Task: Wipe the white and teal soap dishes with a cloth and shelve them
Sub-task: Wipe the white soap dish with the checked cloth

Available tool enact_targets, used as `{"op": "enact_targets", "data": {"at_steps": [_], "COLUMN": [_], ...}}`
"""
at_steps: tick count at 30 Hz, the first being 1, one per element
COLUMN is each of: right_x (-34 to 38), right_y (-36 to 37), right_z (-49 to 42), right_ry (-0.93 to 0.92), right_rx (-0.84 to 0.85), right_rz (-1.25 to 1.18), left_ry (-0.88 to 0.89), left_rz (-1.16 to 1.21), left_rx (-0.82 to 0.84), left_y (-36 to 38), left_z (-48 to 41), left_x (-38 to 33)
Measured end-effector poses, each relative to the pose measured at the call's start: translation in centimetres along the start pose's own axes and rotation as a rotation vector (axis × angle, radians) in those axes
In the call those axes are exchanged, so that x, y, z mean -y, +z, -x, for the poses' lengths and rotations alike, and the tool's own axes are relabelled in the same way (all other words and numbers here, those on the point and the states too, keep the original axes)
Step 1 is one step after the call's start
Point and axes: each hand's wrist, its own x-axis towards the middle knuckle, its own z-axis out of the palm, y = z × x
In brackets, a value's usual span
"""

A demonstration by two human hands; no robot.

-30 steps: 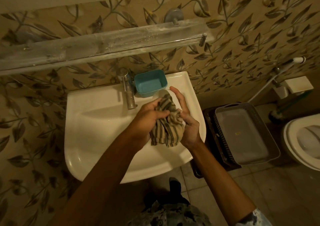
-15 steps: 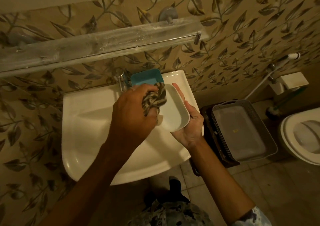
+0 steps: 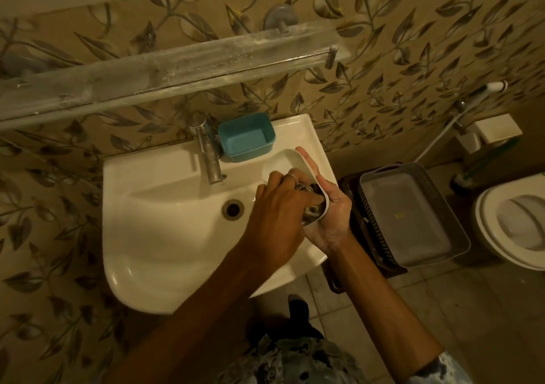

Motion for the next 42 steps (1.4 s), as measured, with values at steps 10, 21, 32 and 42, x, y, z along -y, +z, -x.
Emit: {"op": "enact_targets", "data": {"at_steps": [10,21,32,42], "right_x": [0.4,0.0,0.3,0.2], "right_y": [1.1,0.6,0.9,2.1], "right_z": [-0.4,-1.1,-1.2,-0.9], "right_ry": [-0.052,-0.218,-0.2,-0.179], "right_rx": [0.022,-0.027,-0.037,0.059], "right_rz": [0.137,0.146,0.15,0.104], "left_ry": [-0.127,-0.199,-0.117,-0.132], "left_rz": [-0.17,0.039,0.307,0.052], "left_rx": [-0.199,-0.044,-0.028,-0.362], "left_y": [-2.3,-1.3,-1.7,-3.0], "left_z": [-2.3,-0.3,-1.0,-3.6], "left_x": [2.5,-0.2,0.1,1.9]}}
